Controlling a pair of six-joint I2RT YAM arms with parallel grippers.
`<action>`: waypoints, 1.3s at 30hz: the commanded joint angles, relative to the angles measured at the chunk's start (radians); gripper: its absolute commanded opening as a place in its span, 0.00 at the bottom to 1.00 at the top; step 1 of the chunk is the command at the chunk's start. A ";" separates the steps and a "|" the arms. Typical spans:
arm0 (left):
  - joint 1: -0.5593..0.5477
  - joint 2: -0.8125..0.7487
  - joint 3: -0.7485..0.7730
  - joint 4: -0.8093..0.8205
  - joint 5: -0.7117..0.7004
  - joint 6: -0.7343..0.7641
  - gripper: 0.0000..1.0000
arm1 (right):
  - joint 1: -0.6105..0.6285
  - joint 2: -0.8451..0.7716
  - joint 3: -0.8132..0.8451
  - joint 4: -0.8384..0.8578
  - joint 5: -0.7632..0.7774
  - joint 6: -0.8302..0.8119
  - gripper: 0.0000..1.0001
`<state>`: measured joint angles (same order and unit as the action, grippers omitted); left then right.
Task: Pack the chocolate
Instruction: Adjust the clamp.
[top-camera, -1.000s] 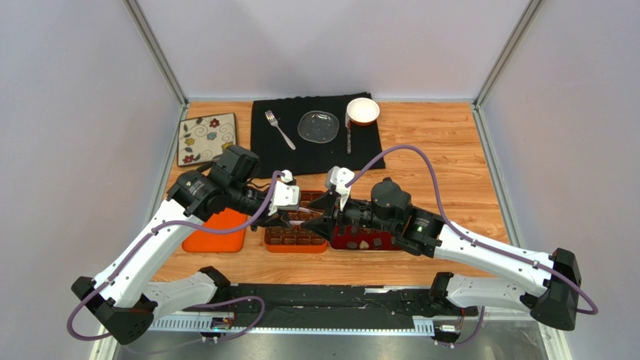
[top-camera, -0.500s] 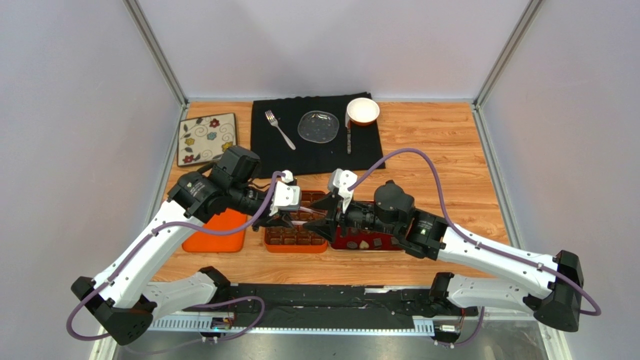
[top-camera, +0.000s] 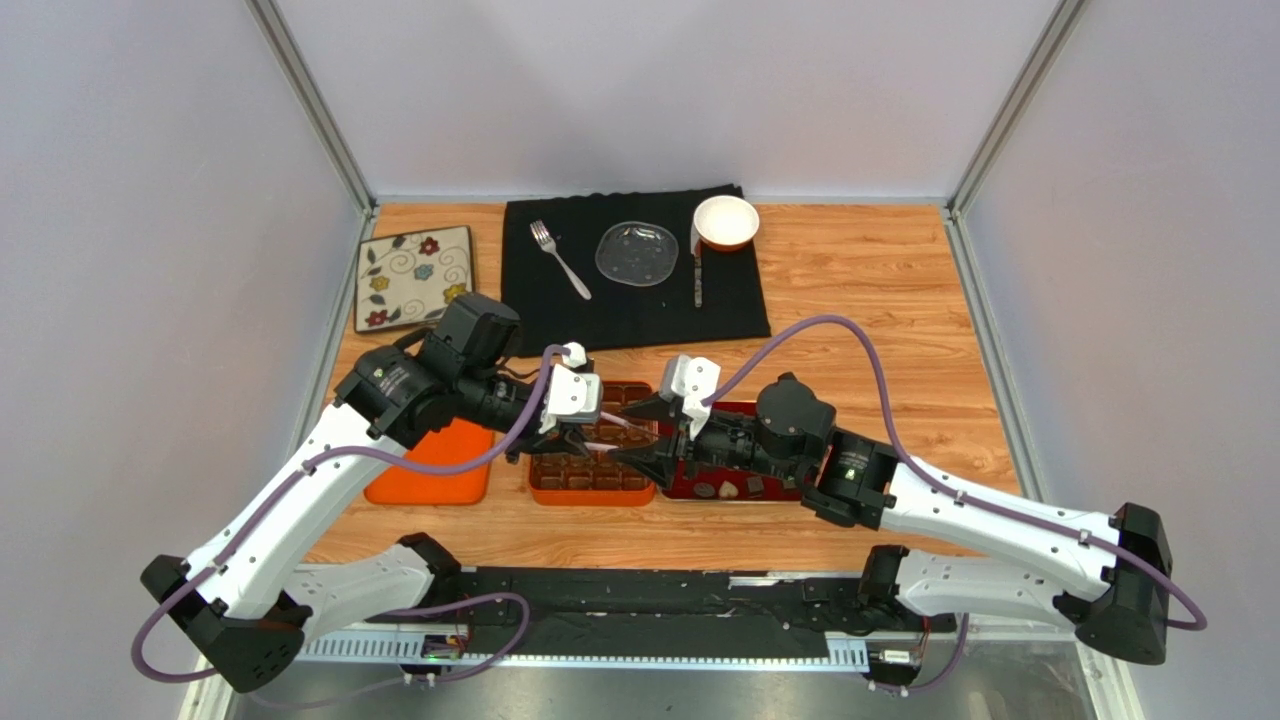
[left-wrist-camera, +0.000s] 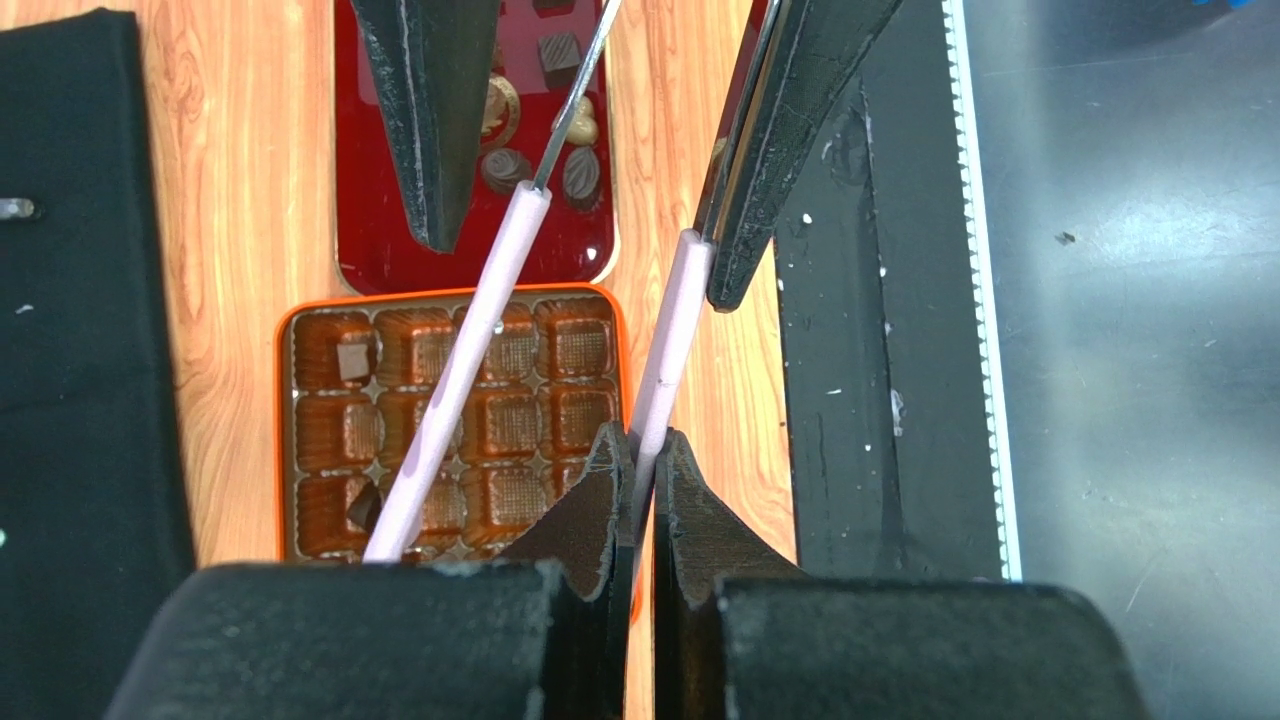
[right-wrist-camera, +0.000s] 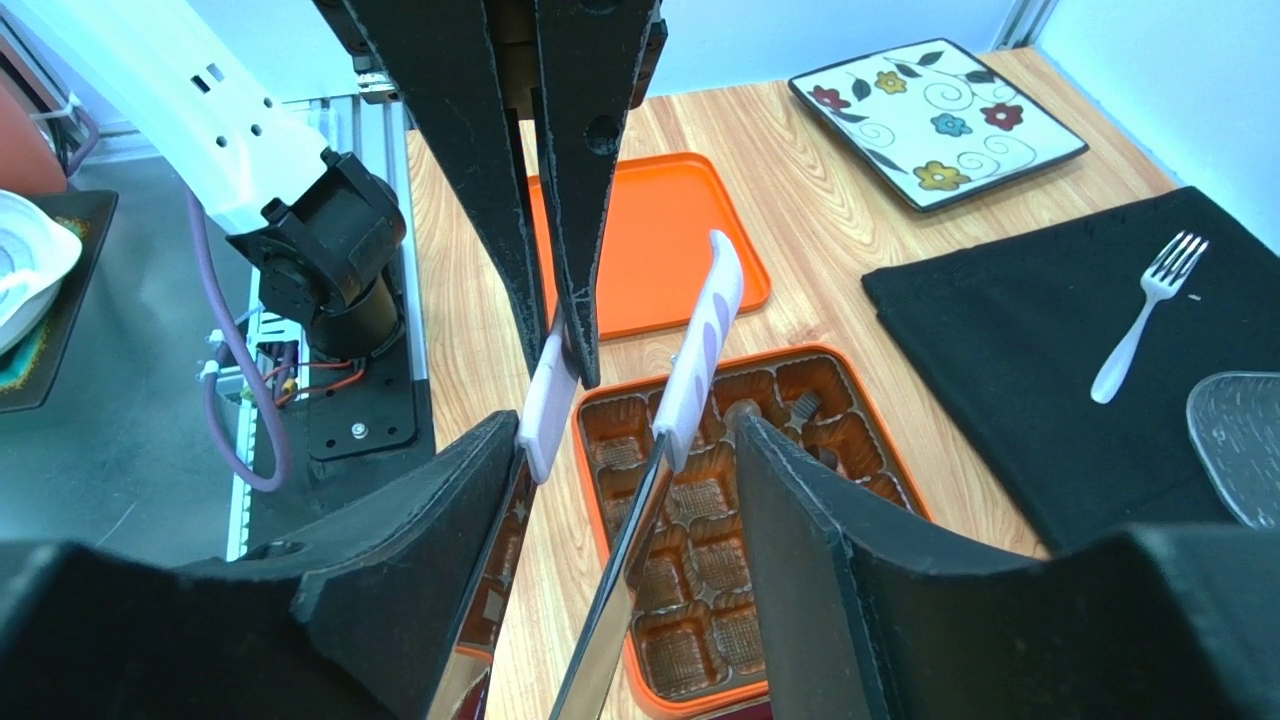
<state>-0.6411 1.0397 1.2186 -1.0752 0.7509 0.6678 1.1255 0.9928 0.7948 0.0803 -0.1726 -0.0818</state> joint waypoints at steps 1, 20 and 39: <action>0.026 -0.023 -0.007 -0.011 -0.111 -0.073 0.00 | 0.005 -0.092 -0.022 -0.011 0.051 -0.071 0.58; 0.026 -0.026 0.021 -0.012 -0.088 -0.100 0.00 | 0.005 -0.132 -0.075 0.033 0.041 -0.084 0.69; 0.024 -0.043 0.032 -0.037 -0.053 -0.097 0.00 | 0.003 0.030 -0.069 0.223 0.047 -0.073 0.64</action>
<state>-0.6174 1.0252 1.2133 -1.1046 0.6609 0.5701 1.1255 1.0233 0.7170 0.2157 -0.1253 -0.1581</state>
